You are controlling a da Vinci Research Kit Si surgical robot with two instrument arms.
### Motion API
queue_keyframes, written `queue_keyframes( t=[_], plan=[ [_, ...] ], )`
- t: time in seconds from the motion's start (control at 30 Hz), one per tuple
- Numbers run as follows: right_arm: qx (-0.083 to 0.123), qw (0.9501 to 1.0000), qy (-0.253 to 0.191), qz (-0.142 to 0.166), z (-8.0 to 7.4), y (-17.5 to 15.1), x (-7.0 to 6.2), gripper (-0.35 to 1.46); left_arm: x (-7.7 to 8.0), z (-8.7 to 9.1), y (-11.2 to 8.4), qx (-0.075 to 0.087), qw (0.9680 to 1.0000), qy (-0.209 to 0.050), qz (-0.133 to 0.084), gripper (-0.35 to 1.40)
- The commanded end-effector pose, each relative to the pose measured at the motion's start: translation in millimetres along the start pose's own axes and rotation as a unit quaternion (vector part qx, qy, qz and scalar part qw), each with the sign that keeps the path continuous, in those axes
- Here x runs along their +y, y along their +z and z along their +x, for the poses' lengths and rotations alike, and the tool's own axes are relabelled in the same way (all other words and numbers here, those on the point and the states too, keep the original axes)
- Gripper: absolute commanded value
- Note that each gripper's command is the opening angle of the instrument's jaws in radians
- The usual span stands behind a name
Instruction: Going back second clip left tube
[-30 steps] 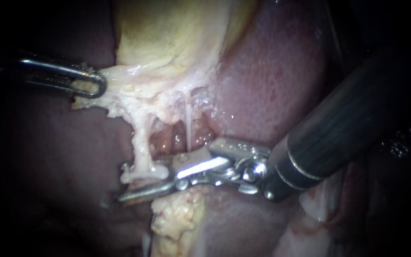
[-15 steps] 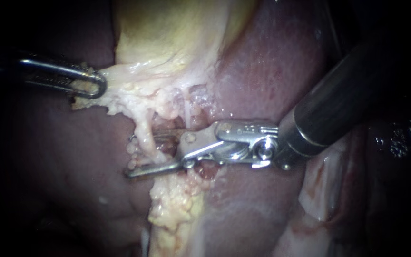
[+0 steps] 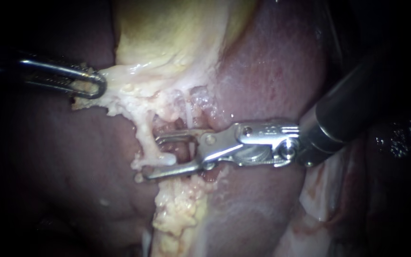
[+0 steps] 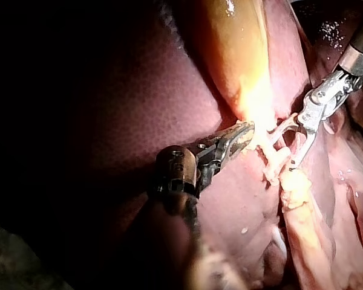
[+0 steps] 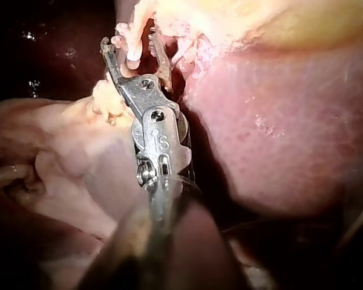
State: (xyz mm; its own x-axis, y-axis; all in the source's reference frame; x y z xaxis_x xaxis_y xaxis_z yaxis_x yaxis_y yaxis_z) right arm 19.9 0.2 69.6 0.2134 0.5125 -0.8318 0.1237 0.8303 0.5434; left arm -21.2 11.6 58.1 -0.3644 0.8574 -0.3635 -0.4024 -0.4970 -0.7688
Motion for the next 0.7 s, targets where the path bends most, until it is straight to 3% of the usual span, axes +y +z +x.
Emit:
queue_keyframes(
  t=[0.03, 0.17, 0.4, 0.57, 0.7],
  plan=[
    [0.000, 1.0000, -0.003, 0.001, 0.0, -0.2, 0.0, 0.50, 0.0, 0.0, 0.0, 0.000, 1.0000, 0.000, -0.001, -0.35],
    [-0.001, 0.9998, -0.021, 0.002, 0.0, -2.2, -0.6, 0.50, 0.0, 0.0, -0.1, 0.000, 1.0000, 0.000, -0.001, -0.35],
    [-0.013, 0.9968, -0.075, -0.024, 0.6, -7.2, -2.1, 0.50, 0.0, 0.0, -0.1, 0.000, 1.0000, 0.000, -0.001, -0.35],
    [-0.077, 0.9921, -0.093, -0.033, 2.2, -10.5, -2.9, 0.50, 0.0, 0.0, 0.0, 0.000, 1.0000, 0.000, -0.001, -0.35],
    [-0.089, 0.9903, -0.101, -0.035, 3.4, -12.7, -3.1, 0.50, 0.0, 0.0, -0.1, 0.000, 1.0000, 0.000, -0.001, -0.35]
  ],
)
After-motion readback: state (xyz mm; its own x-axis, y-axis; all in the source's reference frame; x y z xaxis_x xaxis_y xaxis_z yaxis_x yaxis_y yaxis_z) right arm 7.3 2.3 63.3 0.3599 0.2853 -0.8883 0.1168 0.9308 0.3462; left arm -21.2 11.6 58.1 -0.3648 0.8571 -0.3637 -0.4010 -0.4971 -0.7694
